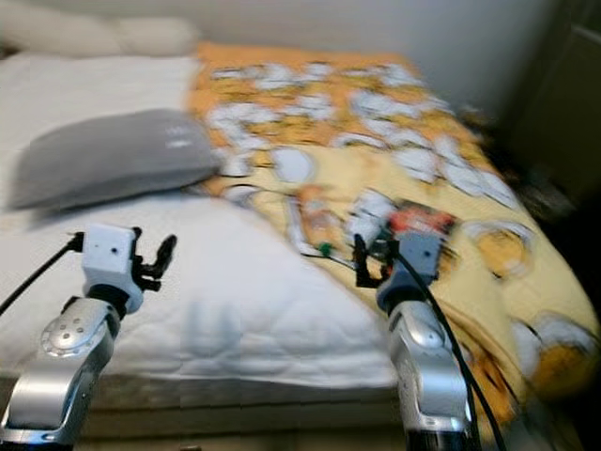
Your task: Clean up the room
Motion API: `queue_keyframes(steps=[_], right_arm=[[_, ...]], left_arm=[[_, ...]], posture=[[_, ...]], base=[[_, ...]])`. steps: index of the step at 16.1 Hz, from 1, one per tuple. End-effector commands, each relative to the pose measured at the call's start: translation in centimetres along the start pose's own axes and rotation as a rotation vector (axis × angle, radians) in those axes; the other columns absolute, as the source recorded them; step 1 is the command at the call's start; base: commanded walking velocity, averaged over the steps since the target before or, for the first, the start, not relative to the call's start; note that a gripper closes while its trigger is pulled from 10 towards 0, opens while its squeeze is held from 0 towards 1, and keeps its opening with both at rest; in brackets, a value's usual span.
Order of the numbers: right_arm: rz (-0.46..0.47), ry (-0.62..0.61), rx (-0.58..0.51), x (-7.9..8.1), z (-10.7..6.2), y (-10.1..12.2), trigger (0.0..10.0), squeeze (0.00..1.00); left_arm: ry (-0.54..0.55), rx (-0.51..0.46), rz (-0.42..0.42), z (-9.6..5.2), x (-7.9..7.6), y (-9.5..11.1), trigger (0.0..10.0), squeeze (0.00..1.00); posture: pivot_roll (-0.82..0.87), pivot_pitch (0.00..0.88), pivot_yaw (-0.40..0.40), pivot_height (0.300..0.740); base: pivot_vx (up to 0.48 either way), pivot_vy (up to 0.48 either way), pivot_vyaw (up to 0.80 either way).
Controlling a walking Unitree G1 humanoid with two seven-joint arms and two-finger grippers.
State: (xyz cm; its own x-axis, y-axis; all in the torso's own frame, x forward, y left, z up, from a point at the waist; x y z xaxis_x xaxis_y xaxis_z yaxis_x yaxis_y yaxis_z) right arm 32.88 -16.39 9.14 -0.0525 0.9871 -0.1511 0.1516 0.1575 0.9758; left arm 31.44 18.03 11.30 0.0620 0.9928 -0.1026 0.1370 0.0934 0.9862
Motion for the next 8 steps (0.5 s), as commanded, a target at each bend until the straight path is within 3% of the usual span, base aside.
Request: queue_keyframes(steps=[1, 7, 8], right_arm=[[-0.023, 0.033, -0.014, 0.72, 0.61, 0.70, 10.0, 1.00], [-0.017, -0.009, 0.017, -0.04, 1.15, 0.08, 10.0, 1.00], [-0.019, -0.010, 0.021, -0.04, 1.20, 0.02, 10.0, 1.00]], left_arm=[[0.011, -0.007, 0.000, 0.03, 0.18, 0.28, 10.0, 0.00], [0.007, -0.016, -0.003, 0.22, 0.23, 0.50, 10.0, 0.00], [-0.010, -0.008, 0.009, 0.33, -0.03, 0.44, 10.0, 0.00]], posture=[[0.02, 0.000, -0.056, 0.740], [0.01, 0.000, -0.045, 0.740], [0.01, 0.000, -0.040, 0.740]], base=[[0.307, 0.000, 0.80], [0.319, 0.000, 0.00], [0.000, 0.000, 0.00]])
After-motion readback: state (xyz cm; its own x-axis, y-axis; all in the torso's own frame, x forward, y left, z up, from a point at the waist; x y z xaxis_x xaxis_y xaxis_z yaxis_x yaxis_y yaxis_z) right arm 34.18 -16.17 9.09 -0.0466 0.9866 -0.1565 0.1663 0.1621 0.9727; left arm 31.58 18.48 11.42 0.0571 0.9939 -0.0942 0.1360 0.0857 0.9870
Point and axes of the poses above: a point about 5 cm out from each wrist's last joint towards the gripper, its own z axis pointing out of the wrist towards the gripper, its own y axis along the axis of the wrist's last joint, x = y × z, the point moved 5 cm from there along z, pointing out of the wrist towards the gripper, and after that the axes turned 14 degrees about -z, right-handed, at the moved point
